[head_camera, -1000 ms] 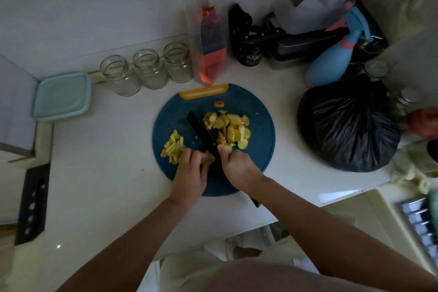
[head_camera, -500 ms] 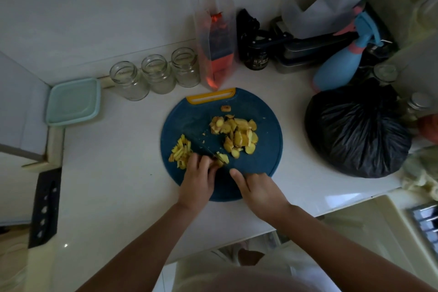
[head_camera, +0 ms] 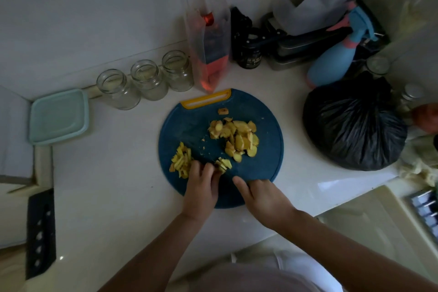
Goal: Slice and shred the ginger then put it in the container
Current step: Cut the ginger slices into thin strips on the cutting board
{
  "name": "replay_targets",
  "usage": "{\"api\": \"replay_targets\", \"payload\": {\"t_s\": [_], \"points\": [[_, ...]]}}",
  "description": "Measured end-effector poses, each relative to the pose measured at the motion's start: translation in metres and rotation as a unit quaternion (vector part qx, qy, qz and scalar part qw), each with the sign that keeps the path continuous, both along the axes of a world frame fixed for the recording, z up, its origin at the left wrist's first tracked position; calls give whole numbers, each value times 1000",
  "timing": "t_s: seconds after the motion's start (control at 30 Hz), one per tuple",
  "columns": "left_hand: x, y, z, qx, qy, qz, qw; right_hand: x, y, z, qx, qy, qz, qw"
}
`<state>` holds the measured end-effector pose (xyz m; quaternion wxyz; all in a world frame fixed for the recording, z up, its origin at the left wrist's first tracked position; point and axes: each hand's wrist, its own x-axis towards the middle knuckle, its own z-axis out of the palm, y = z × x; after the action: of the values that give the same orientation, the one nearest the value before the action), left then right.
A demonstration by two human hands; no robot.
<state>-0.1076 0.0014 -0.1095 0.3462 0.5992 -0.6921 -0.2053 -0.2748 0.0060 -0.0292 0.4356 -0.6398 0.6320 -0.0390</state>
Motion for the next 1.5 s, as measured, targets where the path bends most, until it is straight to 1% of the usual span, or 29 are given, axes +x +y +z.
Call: {"api": "replay_targets", "payload": {"t_s": [0.13,0.3,0.37,0.5,0.6,0.7,0.87,1.03,1.13,1.23,1.3,1.4,1.5], "points": [[5,-3,-1,-16,7,-11,1000,1,-12,7,27,-24,-4,999],[6,-4,-4,-22,29,-18,999,1,-25,16,37,-20,27,999],[5,-4,-5,-20,35,-17,999,5,-24,14,31,-7,45,998],[4,-4,-4,-21,34,-5,999,13,-23,5,26,10,50,998],[5,-3,-8,-20,20,9,1000,23,-33,3,33,40,55,997],[3,-2,-10,-24,11,13,1000,28,-38,-2,26,49,60,997],[1,-3,-10,-30,10,8,999,26,-30,-8,17,30,18,999],[1,-5,-8,-35,11,13,999,31,-33,-6,22,25,2,999],[-2,-5,-5,-33,18,13,999,31,-37,6,53,-5,-48,997],[-2,-2,-2,-33,46,9,998,21,-49,2,100,21,-21,995],[0,-2,-1,-40,54,12,998,19,-54,3,146,26,-29,989],[1,-4,-2,-38,41,18,998,18,-53,3,149,1,-24,989],[-1,-3,0,-25,39,19,999,20,-45,4,138,-26,-45,989]]}}
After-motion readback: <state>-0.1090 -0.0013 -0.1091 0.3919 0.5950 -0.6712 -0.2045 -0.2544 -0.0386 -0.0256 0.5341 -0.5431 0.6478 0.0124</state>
